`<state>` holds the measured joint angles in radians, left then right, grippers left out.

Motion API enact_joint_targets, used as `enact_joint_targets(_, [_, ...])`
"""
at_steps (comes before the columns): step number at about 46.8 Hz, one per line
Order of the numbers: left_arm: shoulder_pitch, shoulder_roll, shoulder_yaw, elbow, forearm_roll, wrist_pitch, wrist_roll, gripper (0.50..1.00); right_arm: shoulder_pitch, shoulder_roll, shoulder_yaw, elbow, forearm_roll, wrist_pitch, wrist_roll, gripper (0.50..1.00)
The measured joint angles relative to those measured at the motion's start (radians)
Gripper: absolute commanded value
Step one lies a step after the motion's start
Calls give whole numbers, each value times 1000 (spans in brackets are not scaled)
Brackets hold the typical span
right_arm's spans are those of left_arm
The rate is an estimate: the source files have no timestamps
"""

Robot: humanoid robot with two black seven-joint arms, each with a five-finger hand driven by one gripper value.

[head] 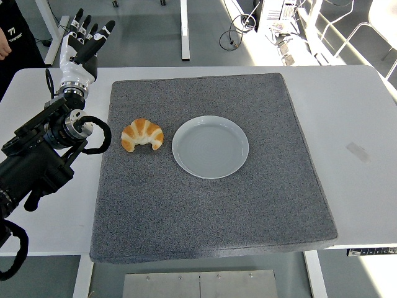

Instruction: Place the bread on the plate

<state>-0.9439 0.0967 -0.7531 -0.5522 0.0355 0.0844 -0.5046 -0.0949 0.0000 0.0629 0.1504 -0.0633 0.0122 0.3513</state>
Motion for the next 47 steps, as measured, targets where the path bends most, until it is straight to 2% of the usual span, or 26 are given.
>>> enact_joint_targets(20, [6, 0, 4, 0, 0, -6, -2, 983, 0, 0, 0, 0, 0, 0, 0, 1000])
enact_joint_targets(38, [7, 29, 15, -3, 0, -9, 8, 981, 0, 0, 0, 0, 0, 0, 0, 1000])
enact_joint_targets(43, [3, 32, 16, -12, 0, -9, 30, 978, 0, 0, 0, 0, 0, 0, 0, 1000])
enact_joint_targets(47, [-3, 51, 28, -15, 0, -8, 68, 977, 0, 0, 0, 0, 0, 0, 0, 1000])
